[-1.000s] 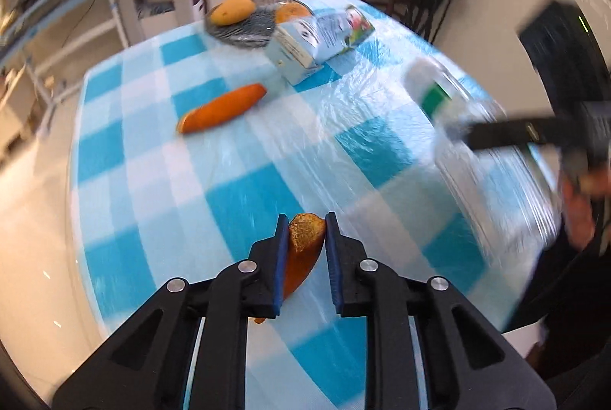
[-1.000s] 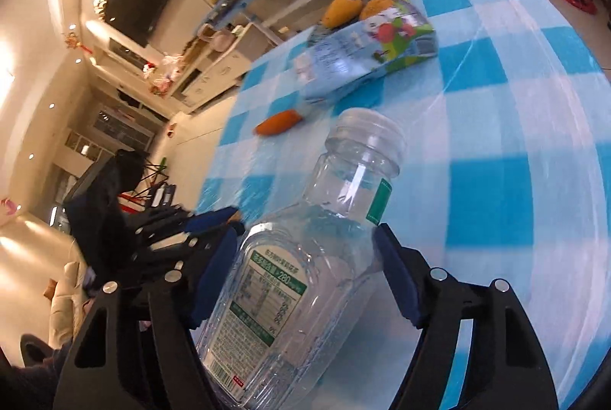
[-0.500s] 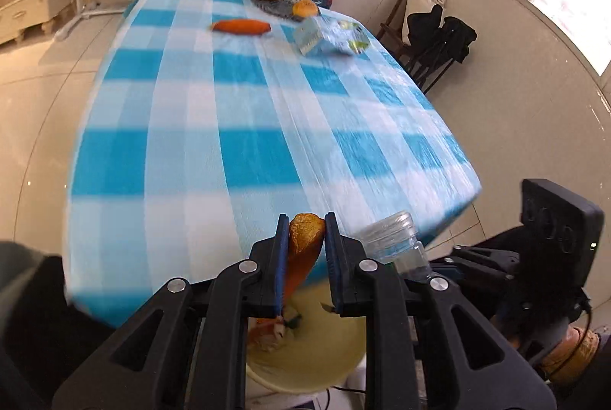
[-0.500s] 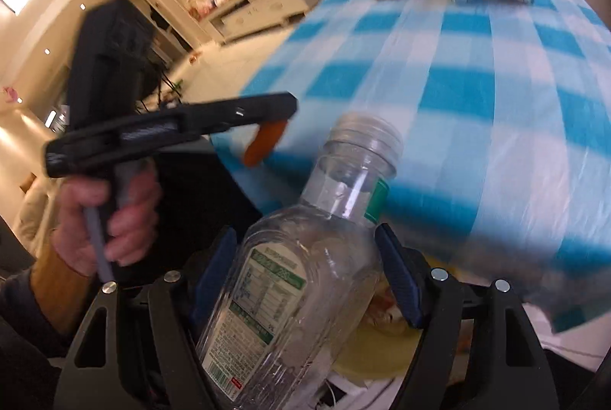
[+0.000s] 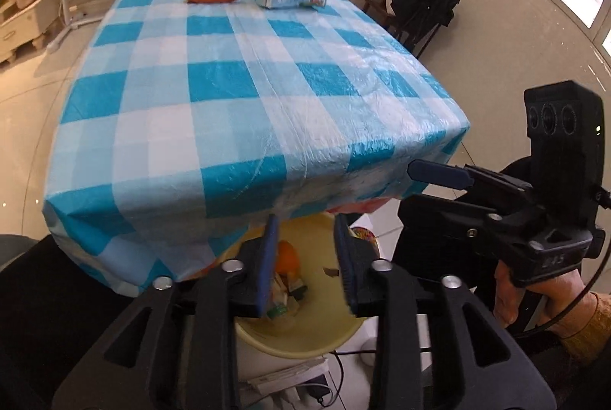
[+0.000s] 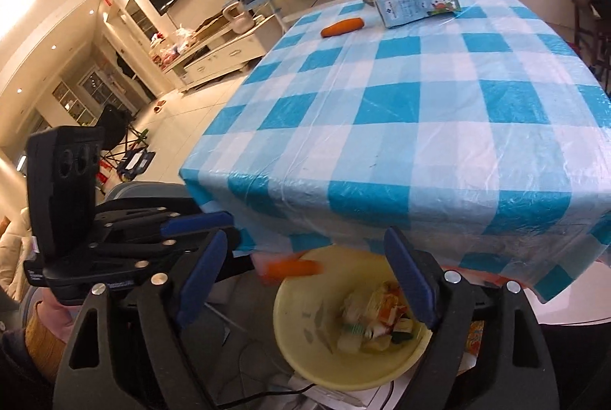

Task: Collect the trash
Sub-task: 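Carry bottle and carrot over the yellow bucket and open both tools, then grasp the juice carton with the right tool while the left tool grasps the last carrot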

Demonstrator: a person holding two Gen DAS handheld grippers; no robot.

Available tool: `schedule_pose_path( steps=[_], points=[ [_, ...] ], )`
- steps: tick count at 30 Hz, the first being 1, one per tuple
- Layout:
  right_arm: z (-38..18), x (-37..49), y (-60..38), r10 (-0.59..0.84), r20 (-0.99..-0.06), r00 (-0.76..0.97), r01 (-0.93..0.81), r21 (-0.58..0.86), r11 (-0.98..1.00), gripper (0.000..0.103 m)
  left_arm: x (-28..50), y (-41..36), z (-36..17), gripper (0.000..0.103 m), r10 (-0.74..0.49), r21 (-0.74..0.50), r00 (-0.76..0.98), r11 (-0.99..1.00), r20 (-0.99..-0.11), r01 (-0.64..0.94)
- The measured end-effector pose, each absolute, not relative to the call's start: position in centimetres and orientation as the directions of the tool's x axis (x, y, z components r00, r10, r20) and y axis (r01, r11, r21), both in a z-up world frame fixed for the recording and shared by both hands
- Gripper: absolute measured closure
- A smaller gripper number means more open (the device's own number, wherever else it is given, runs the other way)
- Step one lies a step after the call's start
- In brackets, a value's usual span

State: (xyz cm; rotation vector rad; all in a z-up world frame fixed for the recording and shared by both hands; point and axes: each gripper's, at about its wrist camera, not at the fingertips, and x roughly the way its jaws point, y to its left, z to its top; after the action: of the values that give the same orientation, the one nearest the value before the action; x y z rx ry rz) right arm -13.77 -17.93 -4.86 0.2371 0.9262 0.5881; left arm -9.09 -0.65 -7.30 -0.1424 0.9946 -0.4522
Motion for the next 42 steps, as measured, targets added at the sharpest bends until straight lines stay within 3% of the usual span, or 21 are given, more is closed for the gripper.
schedule_pose_path(
  steps=[2, 14, 42],
  points=[
    [-5.1, -14.2, -19.1, 0.566, -0.675, 0.473, -0.367, 0.433, 0.823, 0.021, -9.0, -0.2, -6.6, 0.056, -0.412, -0.299, 0.503, 0.909, -0.760, 0.292],
    [-6.3, -14.7, -21.0, 0.548, -0.666, 0.506, -0.340, 0.431, 0.836, 0.021, -8.4, 1.2, -4.1, 0.037, -0.291, -0.214, 0.666, 0.957, -0.687, 0.196],
    [-6.5, -14.8, -20.9, 0.553, -0.661, 0.507, -0.344, 0.432, 0.833, 0.021, -8.2, 2.0, -4.4, 0.035, -0.249, -0.203, 0.682, 0.968, -0.687, 0.148]
  ],
)
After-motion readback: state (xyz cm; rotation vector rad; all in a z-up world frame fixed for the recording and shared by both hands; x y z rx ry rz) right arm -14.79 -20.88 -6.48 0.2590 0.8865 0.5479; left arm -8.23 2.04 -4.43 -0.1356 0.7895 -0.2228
